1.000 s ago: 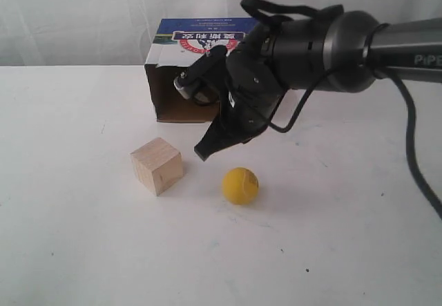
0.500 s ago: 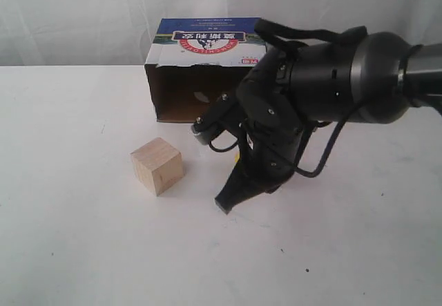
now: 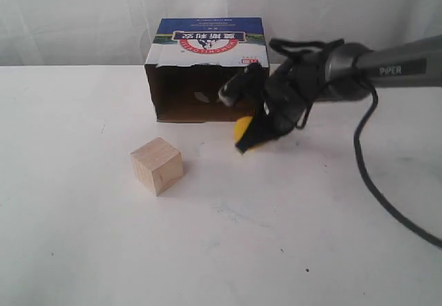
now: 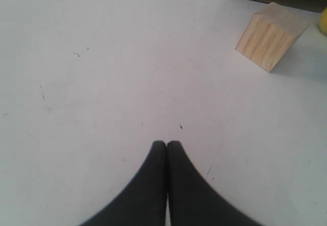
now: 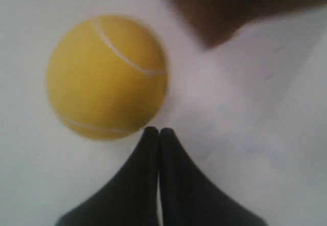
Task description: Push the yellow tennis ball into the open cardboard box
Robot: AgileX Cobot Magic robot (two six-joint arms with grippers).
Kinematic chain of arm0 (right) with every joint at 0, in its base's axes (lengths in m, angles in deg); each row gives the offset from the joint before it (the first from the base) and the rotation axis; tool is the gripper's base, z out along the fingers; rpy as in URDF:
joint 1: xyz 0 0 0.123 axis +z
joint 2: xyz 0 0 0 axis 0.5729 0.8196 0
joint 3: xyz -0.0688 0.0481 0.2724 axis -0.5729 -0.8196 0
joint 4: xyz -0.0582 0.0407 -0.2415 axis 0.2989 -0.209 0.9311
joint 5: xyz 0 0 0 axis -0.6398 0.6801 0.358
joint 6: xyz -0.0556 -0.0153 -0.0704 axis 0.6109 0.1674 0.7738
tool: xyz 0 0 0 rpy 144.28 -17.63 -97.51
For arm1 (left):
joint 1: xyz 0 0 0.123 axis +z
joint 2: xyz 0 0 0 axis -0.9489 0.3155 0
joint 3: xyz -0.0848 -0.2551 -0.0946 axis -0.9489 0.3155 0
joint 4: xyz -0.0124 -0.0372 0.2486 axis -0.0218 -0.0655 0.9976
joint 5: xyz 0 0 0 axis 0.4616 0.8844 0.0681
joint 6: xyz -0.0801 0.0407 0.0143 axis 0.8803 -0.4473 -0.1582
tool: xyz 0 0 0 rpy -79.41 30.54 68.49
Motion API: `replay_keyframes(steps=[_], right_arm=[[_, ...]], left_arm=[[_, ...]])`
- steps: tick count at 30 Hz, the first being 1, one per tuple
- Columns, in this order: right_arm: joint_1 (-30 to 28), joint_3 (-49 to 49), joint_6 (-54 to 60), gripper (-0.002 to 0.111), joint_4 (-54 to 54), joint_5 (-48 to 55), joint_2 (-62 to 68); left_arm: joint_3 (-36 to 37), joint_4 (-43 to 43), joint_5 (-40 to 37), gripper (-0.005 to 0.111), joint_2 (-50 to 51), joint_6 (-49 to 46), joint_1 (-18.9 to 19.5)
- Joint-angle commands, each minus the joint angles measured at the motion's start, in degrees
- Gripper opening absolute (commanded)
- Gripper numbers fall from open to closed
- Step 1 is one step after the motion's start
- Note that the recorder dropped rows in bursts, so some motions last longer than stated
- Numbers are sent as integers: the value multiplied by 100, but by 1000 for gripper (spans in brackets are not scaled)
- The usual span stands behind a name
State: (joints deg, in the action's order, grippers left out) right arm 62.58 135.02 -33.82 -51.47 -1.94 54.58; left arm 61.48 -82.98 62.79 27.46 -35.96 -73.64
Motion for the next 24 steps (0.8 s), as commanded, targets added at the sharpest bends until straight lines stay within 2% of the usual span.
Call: replay_keyframes(steps=[1,4,10,22,24], right_arm=[[228,1525,-39,0,38,364,-486],[547,1381,-105,0,70,642,-1116],[898,268,-316,0,22,623,-1919],[1061,-2250,-1215,0,-369,-582,-3224],[1061,-2613,-1259,0,-577,-418,-3602]], left_arm=[[30,-21,-192,0,-28,-4,-34],[30,-21,-192,0,-28,-4,-34],[30,-21,-192,0,-28,-4,-34],[30,-21,-192,0,-28,-4,-34],[30,-21,-192,0,-28,-4,-34]])
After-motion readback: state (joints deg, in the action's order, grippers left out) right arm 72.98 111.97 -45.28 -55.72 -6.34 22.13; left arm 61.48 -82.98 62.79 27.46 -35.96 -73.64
